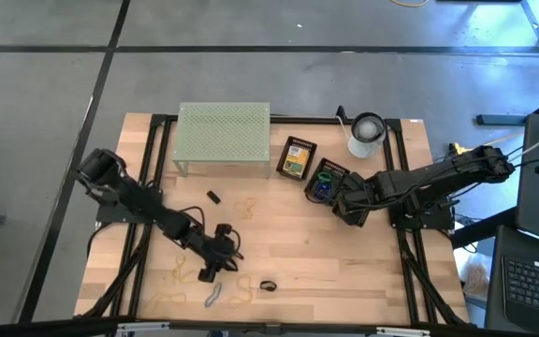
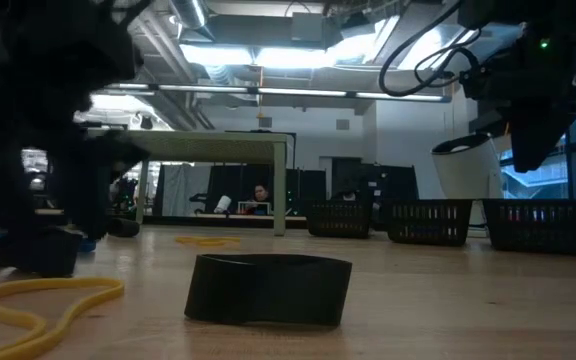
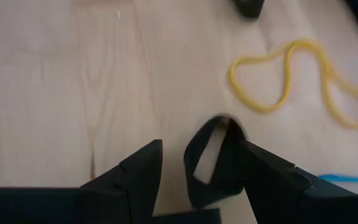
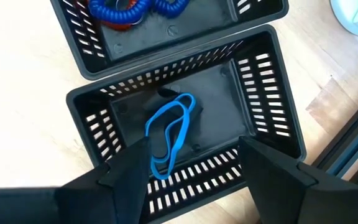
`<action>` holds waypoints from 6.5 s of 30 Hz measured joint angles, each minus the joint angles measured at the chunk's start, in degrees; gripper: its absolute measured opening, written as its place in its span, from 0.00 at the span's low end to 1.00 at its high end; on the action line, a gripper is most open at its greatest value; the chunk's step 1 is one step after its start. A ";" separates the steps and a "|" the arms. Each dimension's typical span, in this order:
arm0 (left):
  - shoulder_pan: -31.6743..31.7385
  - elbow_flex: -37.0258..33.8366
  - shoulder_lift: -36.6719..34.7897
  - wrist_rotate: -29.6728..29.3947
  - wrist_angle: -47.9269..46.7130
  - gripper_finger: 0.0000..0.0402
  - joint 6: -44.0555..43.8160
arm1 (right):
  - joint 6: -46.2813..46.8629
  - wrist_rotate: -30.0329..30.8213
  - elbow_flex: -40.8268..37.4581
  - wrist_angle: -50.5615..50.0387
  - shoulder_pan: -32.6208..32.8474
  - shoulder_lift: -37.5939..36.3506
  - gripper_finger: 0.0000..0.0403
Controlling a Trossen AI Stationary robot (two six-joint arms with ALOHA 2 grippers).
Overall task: Pick & Place Office Desk Supplies
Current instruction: Put the black rubber band into the bottom black bin
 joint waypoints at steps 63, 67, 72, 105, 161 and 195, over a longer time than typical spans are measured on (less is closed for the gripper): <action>12.79 16.84 -3.80 -26.18 23.92 0.01 29.48 | -64.07 -0.08 0.02 72.42 7.18 -0.04 0.51; 12.79 16.83 -3.80 -23.54 28.51 0.01 33.19 | -64.08 -0.04 0.02 74.63 7.15 -0.04 0.51; 12.79 16.83 -3.80 -22.20 31.58 0.01 34.76 | -64.11 -0.07 0.02 76.36 7.17 -0.04 0.51; 15.84 16.65 -3.75 -16.31 34.38 0.01 34.38 | -65.95 0.80 0.09 81.25 7.26 -0.02 0.51; 14.95 16.76 -3.77 -14.92 32.26 0.02 32.63 | -67.37 -1.46 0.04 81.77 7.17 -0.07 0.02; 12.52 16.83 -8.76 -22.42 7.13 0.46 8.13 | -7.09 4.09 4.85 -1.72 4.85 -2.75 0.01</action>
